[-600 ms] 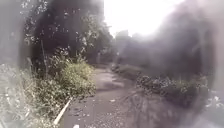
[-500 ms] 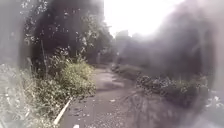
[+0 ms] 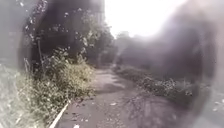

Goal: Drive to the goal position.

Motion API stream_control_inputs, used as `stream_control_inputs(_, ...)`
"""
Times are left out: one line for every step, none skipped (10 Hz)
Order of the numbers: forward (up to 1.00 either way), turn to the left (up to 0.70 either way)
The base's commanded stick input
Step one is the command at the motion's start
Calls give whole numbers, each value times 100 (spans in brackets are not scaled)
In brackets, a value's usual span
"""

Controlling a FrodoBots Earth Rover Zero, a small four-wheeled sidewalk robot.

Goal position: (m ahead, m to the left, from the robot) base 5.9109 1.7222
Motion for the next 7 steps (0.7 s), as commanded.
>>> stream_control_inputs(70,24)
stream_control_inputs(70,1)
stream_control_inputs(70,0)
stream_control_inputs(70,0)
stream_control_inputs(70,0)
stream_control_inputs(70,0)
stream_control_inputs(70,0)
